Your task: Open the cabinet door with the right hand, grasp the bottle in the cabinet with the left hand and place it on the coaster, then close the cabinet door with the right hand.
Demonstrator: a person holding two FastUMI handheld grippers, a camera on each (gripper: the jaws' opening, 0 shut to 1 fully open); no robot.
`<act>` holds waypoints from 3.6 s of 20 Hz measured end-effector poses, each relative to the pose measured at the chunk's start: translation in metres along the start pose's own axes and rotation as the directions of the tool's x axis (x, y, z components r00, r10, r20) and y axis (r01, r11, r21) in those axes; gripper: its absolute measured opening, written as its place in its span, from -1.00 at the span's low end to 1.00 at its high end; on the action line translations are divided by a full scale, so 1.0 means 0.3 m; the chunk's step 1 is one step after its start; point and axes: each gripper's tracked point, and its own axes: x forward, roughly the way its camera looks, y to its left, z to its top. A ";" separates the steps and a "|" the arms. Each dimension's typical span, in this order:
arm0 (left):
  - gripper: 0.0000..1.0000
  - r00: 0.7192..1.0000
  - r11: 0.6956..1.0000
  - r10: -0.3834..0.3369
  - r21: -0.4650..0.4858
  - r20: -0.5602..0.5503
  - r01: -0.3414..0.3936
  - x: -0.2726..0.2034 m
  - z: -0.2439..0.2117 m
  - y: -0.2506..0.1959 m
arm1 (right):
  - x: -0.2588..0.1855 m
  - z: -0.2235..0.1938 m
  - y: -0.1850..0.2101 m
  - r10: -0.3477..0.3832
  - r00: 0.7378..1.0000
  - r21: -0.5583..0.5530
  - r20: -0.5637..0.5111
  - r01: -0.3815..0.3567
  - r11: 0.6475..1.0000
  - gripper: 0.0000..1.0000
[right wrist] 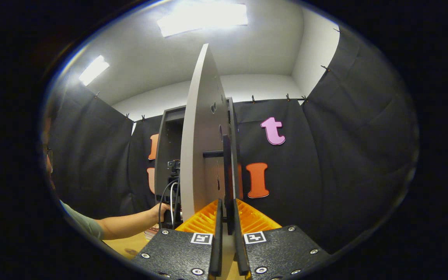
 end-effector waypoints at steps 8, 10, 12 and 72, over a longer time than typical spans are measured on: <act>0.60 0.999 0.999 -0.044 -0.016 -0.029 0.043 -0.140 0.007 0.027 | -0.012 0.002 -0.044 -0.040 0.999 -0.027 0.008 0.040 0.999 -0.65; 0.60 0.999 0.999 -0.046 -0.004 -0.018 0.046 -0.199 0.024 0.047 | -0.011 0.001 -0.046 -0.049 0.999 -0.015 0.006 0.049 0.999 -0.63; 0.60 0.999 0.999 -0.052 0.009 -0.011 0.052 -0.269 0.034 0.066 | -0.013 0.001 -0.054 -0.069 0.998 -0.002 0.001 0.069 0.998 -0.60; 0.60 0.966 0.970 0.224 -0.068 -0.128 -0.234 -1.288 -1.002 0.793 | -0.011 -0.003 -0.112 -0.176 0.984 0.035 -0.003 0.176 0.984 0.38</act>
